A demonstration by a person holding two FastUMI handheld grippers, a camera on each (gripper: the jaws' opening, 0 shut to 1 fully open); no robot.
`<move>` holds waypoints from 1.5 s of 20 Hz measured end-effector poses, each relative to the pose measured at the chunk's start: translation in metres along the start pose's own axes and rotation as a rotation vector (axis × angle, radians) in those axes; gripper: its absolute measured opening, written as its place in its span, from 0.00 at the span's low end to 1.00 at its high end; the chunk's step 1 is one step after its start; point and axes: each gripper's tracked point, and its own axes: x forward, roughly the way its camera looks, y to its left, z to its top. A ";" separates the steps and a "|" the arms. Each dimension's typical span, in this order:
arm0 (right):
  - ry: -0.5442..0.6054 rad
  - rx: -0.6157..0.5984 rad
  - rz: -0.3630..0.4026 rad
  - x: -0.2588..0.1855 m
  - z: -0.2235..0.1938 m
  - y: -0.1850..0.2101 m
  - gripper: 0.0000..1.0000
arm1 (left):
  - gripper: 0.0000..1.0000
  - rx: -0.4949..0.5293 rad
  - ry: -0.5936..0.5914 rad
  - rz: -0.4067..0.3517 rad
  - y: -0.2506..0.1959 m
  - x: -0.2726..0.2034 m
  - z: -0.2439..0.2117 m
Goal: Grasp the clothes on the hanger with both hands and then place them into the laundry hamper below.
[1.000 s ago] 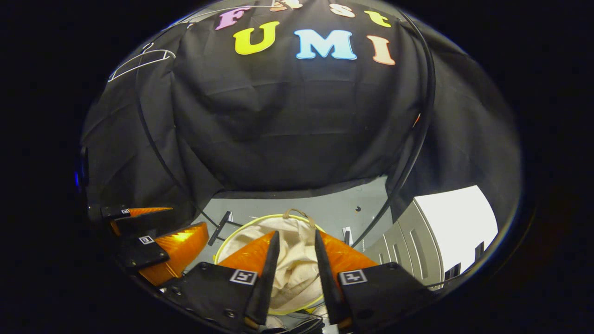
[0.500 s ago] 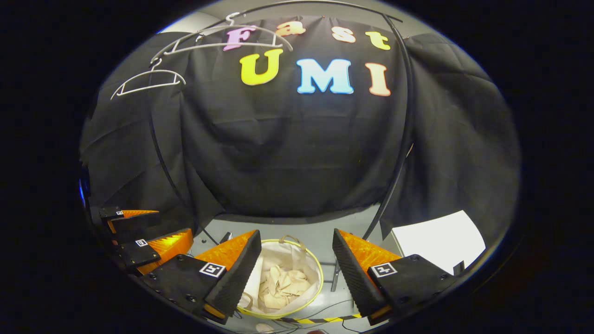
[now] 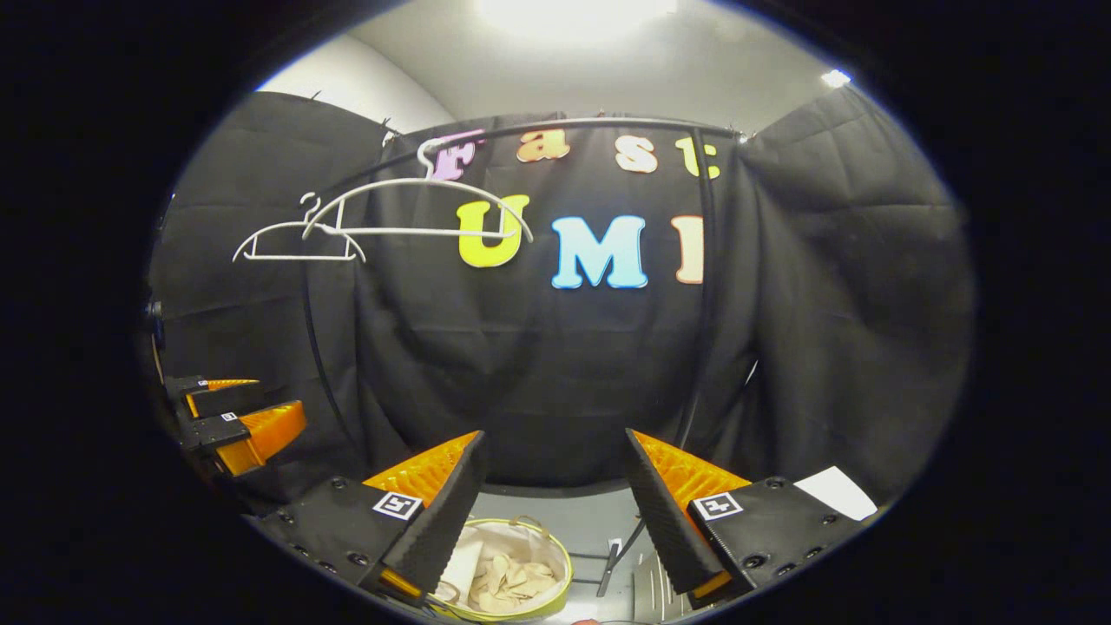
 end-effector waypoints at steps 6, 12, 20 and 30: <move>-0.092 -0.021 -0.038 -0.055 0.041 -0.041 0.98 | 0.95 0.011 -0.101 0.014 0.006 -0.056 0.065; -0.146 0.004 -0.097 -0.099 0.055 -0.078 0.97 | 0.95 -0.010 -0.175 0.041 0.011 -0.089 0.082; -0.185 0.030 -0.137 -0.124 0.062 -0.098 0.96 | 0.94 -0.022 -0.193 0.082 0.027 -0.123 0.083; -0.235 0.040 -0.196 -0.119 0.080 -0.122 0.95 | 0.95 -0.003 -0.215 0.092 0.032 -0.126 0.090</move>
